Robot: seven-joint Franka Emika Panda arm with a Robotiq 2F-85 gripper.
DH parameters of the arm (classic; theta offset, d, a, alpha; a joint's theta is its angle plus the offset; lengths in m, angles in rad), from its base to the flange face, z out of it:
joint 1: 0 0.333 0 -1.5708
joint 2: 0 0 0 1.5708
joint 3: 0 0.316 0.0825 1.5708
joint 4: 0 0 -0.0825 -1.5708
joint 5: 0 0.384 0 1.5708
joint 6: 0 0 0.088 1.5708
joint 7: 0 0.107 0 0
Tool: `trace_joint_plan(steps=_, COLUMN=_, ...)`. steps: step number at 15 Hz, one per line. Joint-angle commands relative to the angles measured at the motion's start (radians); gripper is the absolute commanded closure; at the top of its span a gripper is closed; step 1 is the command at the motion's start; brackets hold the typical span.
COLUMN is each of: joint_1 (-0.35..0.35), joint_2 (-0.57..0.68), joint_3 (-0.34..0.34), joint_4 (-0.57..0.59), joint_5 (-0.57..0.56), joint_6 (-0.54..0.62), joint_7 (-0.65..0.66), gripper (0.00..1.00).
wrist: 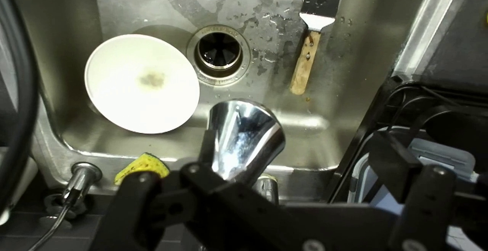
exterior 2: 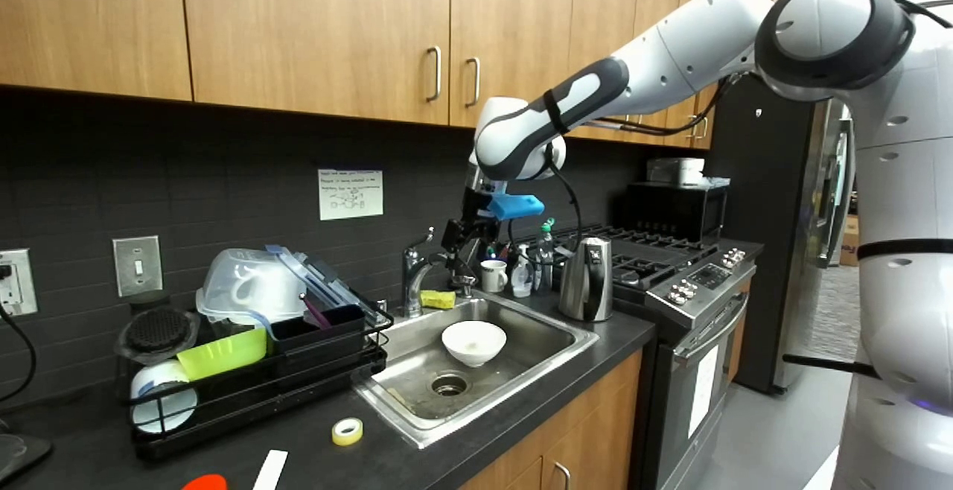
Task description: Push the faucet to the right.
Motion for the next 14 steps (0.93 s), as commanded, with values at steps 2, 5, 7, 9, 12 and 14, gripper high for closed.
trace_joint_plan(steps=2, joint_1=0.026, joint_2=0.03, joint_3=-0.001, joint_4=0.028, joint_5=-0.09, joint_6=-0.04, joint_7=0.08, gripper=0.0)
trace_joint_plan(steps=5, joint_1=0.044, joint_2=0.05, joint_3=-0.006, joint_4=0.048, joint_5=-0.158, joint_6=-0.065, joint_7=0.141, gripper=0.0)
trace_joint_plan(steps=7, joint_1=0.056, joint_2=0.067, joint_3=-0.008, joint_4=0.066, joint_5=-0.198, joint_6=-0.078, joint_7=0.188, gripper=0.0)
trace_joint_plan(steps=9, joint_1=0.067, joint_2=0.083, joint_3=-0.011, joint_4=0.086, joint_5=-0.231, joint_6=-0.09, joint_7=0.235, gripper=0.0)
trace_joint_plan(steps=12, joint_1=0.09, joint_2=0.104, joint_3=-0.02, joint_4=0.12, joint_5=-0.289, joint_6=-0.1, joint_7=0.329, gripper=0.0)
trace_joint_plan(steps=14, joint_1=0.107, joint_2=0.12, joint_3=-0.031, joint_4=0.143, joint_5=-0.336, joint_6=-0.107, joint_7=0.399, gripper=0.0)
